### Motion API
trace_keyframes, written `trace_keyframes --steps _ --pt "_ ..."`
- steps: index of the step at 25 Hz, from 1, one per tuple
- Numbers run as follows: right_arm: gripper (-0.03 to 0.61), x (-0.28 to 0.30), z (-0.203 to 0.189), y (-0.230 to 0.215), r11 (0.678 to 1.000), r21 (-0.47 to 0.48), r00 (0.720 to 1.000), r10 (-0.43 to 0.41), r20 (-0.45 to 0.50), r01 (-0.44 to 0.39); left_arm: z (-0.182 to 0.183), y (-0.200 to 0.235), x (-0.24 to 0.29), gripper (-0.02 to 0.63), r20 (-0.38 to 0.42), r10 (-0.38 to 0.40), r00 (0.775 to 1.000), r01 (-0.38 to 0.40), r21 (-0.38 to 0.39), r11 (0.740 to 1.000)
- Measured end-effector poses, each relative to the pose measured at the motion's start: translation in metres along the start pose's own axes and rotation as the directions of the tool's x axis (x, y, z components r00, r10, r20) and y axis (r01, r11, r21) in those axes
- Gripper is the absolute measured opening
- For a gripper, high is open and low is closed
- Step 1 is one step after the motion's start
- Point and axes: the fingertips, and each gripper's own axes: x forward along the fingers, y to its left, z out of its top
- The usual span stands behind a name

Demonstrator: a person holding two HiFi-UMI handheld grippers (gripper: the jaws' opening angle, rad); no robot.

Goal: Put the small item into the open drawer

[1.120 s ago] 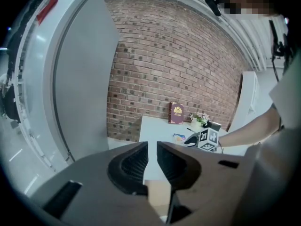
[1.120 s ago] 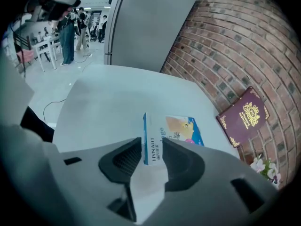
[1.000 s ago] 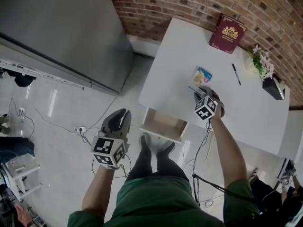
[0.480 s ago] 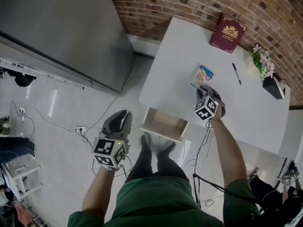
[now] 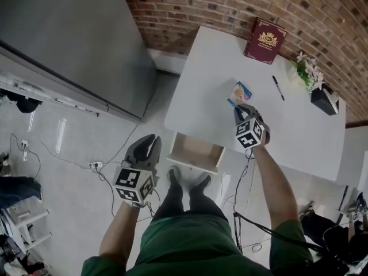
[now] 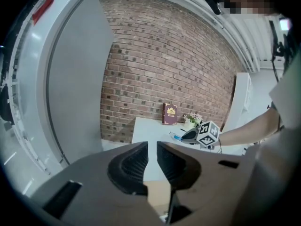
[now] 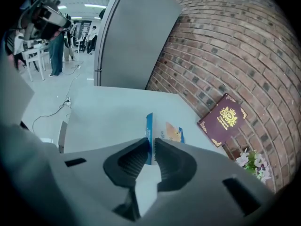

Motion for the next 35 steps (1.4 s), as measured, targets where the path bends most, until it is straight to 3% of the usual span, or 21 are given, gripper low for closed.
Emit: trace_keyframes --steps 9,21,35 --pt "0.051 -0.038 0.010 0.001 0.996 0.090 0.998 -0.001 0.065 -0.005 0.006 -0.014 -0.005 0.052 0.013 -0.037 0.999 0.036 0.014 0.999" --pt "0.049 -0.086 0.025 0.012 0.974 0.205 0.983 0.057 0.173 -0.093 0.016 -0.034 0.003 0.052 0.027 -0.101 0.995 0.100 0.039 0.994" --pt "0.048 -0.150 0.034 0.040 0.962 0.180 0.954 0.157 0.257 -0.206 0.011 -0.060 0.027 0.052 -0.018 -0.191 0.981 0.192 0.062 0.979"
